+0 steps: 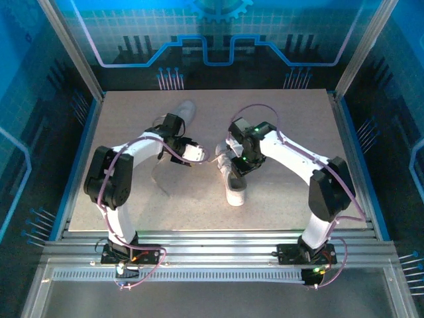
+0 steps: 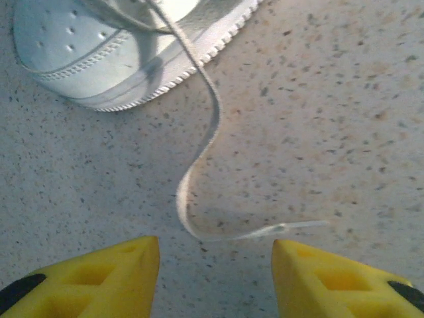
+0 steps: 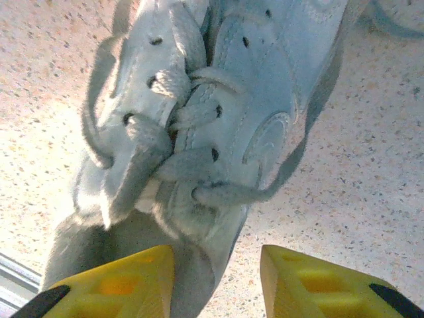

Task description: Tie the shoes

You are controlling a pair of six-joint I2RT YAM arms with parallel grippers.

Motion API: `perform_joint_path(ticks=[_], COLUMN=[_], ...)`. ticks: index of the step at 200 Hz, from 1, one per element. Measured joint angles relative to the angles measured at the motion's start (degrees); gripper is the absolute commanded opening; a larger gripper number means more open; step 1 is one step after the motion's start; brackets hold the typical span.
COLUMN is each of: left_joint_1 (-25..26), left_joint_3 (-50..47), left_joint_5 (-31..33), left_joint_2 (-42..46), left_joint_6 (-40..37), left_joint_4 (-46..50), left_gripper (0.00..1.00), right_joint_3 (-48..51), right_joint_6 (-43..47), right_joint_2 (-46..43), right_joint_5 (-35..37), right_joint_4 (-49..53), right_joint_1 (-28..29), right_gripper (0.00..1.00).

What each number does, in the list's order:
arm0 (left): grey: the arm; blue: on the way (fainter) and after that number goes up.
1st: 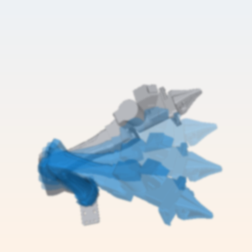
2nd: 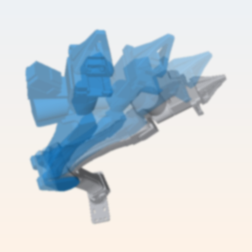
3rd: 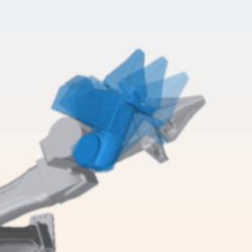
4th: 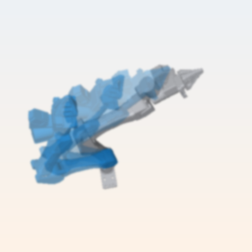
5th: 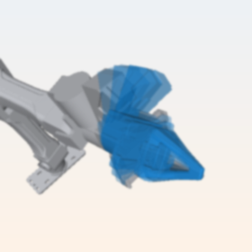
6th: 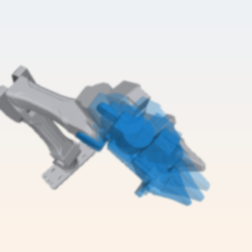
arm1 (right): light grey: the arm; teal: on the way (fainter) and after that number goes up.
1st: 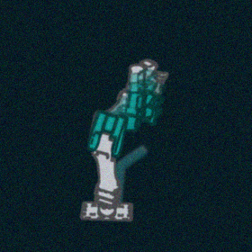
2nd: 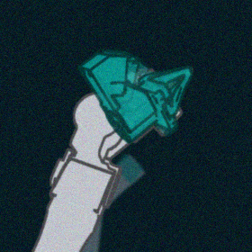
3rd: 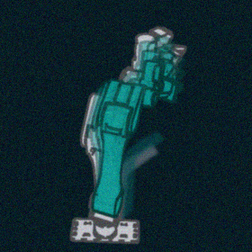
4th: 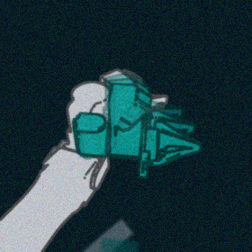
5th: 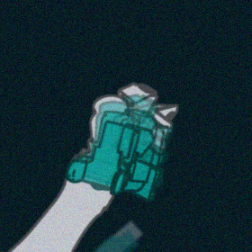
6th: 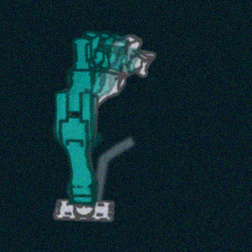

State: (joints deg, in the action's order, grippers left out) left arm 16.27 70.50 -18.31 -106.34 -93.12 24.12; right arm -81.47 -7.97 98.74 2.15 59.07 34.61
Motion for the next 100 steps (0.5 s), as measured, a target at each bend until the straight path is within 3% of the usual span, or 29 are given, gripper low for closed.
perform_joint_path(ticks=[55, 75, 100], left_joint_1=[0.0, 0.3, 2.6], left_joint_3=[3.0, 5.9, 9.0], left_joint_5=[1.0, 0.7, 4.0], left_joint_2=[-2.6, -3.6, -3.6], left_joint_6=[-0.5, 8.1, 26.0], left_joint_4=[2.6, 4.8, 5.9], left_gripper=[0.45, 0.46, 0.46], right_joint_3=[3.2, 4.0, 5.5], right_joint_6=[-2.7, -3.9, -5.7], right_joint_2=[-8.5, -9.3, -10.9], right_joint_5=[0.4, 0.4, 0.4], right_joint_4=[-1.3, -1.8, -3.5], right_joint_1=[0.0, 0.0, 0.1], right_gripper=[0.38, 0.38, 0.37])
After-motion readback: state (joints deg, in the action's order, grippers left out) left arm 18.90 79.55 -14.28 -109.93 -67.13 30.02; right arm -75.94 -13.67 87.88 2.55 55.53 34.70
